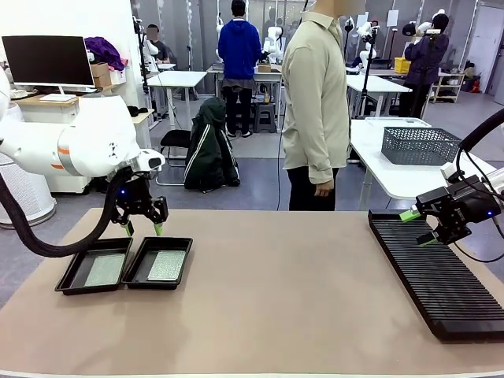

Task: Inspect and transfer BCBs to ESD trays.
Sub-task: Pick up the ESD tray and place it on the left side of the table.

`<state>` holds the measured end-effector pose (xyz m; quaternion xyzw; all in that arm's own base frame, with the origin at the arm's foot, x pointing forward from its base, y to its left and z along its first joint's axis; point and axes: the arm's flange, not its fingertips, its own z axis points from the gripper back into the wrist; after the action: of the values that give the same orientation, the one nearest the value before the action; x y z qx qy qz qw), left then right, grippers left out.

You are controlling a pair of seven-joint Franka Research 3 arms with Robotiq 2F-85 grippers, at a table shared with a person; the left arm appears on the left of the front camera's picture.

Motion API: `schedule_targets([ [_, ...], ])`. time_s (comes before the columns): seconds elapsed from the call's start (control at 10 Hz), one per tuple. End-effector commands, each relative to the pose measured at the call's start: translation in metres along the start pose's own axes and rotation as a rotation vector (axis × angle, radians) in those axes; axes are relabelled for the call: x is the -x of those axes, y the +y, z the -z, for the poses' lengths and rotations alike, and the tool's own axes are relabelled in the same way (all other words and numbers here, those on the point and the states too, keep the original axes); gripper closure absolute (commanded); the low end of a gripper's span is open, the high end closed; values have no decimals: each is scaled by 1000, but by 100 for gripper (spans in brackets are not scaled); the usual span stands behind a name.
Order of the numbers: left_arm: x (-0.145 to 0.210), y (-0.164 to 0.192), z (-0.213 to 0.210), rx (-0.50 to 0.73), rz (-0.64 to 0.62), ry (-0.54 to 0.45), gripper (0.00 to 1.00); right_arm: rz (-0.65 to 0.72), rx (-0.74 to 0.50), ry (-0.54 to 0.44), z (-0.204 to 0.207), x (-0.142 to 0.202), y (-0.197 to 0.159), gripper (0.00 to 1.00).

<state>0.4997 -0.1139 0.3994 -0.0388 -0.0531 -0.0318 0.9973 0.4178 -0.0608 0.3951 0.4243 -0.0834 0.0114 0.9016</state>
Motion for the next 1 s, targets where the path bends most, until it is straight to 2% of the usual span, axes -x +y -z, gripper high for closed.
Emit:
schedule_targets([
  [0.0, 12, -6, -21, -22, -8, -4, 23, -3, 18, 5, -1, 0, 0, 0],
  [0.4, 19, -14, -61, -52, -16, 2, 23, -3, 18, 5, -1, 0, 0, 0],
  [0.9, 20, -13, -87, -62, -34, -6, 23, -3, 18, 5, -1, 0, 0, 0],
])
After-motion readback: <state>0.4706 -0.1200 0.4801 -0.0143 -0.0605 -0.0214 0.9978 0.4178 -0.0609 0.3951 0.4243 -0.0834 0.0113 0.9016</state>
